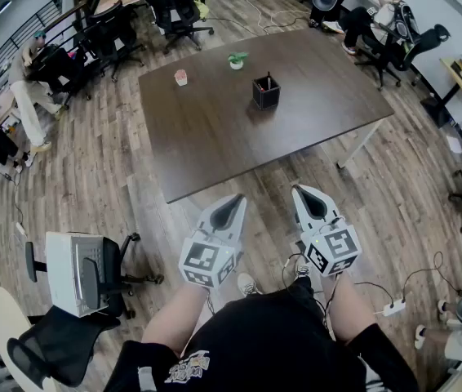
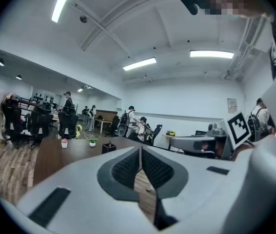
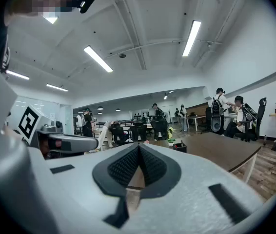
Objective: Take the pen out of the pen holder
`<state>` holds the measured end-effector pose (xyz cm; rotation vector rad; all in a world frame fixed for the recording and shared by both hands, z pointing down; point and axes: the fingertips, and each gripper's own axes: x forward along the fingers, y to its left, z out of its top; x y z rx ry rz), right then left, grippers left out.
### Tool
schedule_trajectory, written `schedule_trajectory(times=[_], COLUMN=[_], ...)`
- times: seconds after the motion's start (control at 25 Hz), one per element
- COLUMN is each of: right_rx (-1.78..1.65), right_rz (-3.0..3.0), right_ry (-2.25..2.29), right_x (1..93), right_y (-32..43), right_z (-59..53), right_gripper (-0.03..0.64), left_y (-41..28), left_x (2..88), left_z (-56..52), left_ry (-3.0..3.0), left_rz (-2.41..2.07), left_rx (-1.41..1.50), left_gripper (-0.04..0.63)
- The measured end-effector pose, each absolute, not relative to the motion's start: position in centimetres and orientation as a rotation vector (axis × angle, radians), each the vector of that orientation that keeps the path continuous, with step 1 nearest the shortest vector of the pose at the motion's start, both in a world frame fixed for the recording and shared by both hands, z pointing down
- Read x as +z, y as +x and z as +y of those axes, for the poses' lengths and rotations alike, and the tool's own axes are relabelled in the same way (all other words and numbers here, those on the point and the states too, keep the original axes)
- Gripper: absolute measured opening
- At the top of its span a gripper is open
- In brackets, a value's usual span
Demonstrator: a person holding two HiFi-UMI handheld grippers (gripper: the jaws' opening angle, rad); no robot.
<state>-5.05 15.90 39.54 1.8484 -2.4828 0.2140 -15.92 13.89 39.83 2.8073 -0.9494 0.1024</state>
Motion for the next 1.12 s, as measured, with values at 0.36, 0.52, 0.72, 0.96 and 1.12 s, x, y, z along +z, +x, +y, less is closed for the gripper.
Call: schedule_trajectory(times=[0.36,0.52,0.72,0.96,1.12], right_rx=[0.198,0.182,0.163,0.158,0.148], right_rz=[-2.52,-2.511,-2.516,-2.547,-2.568], right_ry=[1.853,1.852,1.855,1.827,1.786], right_x=[39.3,39.1,38.8,39.0,38.9], right_y=[-5.5,-5.7,-6.1,-5.5,-4.4], right_z=[15.7,15.6,15.6,14.9,13.8], right_gripper=[0.006,0.006,0.009,0.09,0.119], left_y=[-16.3,-16.8,-17.3,-16.2,-14.8], left_x=[40.2,40.1,40.1,40.6,40.6], left_z=[13.7,13.7,13.7,13.4,12.5], left_ry=[2.799,2.798,2.806,2.817,2.814], left_rz=[-0.969,-0.974,-0.981,-0.972,-0.995], left_rx=[0.094,0.091,0.089,0.117,0.128], left_gripper=[0.014,0.014,0.014,0.124,0.17])
